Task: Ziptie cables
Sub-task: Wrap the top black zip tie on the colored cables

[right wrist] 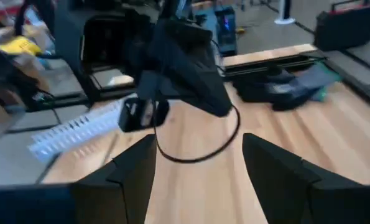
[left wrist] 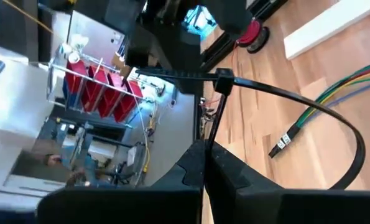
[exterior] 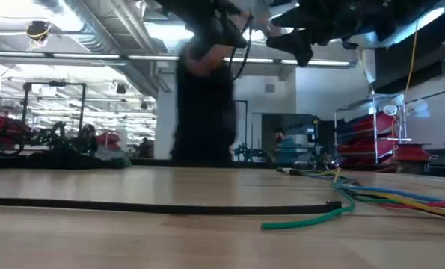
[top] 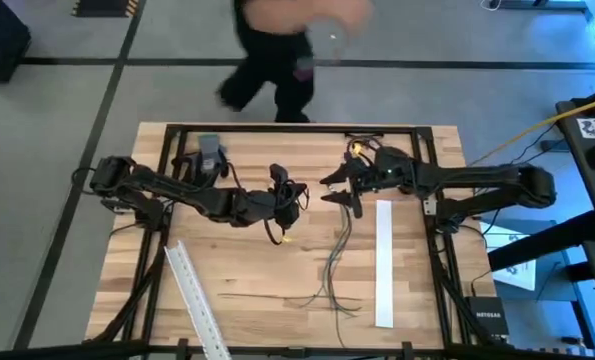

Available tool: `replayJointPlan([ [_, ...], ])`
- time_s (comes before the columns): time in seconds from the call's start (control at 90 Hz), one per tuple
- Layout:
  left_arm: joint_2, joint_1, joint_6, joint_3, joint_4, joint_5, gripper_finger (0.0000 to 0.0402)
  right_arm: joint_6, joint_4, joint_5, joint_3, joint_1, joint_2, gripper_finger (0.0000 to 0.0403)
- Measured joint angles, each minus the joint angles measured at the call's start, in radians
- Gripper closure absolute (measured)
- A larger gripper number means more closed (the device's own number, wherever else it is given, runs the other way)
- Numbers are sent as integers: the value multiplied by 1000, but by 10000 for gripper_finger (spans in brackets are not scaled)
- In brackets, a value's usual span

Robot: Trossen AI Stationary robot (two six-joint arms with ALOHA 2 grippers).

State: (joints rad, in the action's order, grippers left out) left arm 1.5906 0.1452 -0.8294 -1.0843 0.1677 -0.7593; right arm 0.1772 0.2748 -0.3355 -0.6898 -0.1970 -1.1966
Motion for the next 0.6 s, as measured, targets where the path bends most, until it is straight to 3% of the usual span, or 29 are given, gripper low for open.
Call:
replayJointPlan([
  [0.4, 3, 0, 6, 0, 1, 6, 401, -28, 11, -137, -145, 0, -124, 174],
  [0.6, 4, 0, 15, 0, 0, 6, 401, -27, 21, -154, -152, 0, -141, 224],
])
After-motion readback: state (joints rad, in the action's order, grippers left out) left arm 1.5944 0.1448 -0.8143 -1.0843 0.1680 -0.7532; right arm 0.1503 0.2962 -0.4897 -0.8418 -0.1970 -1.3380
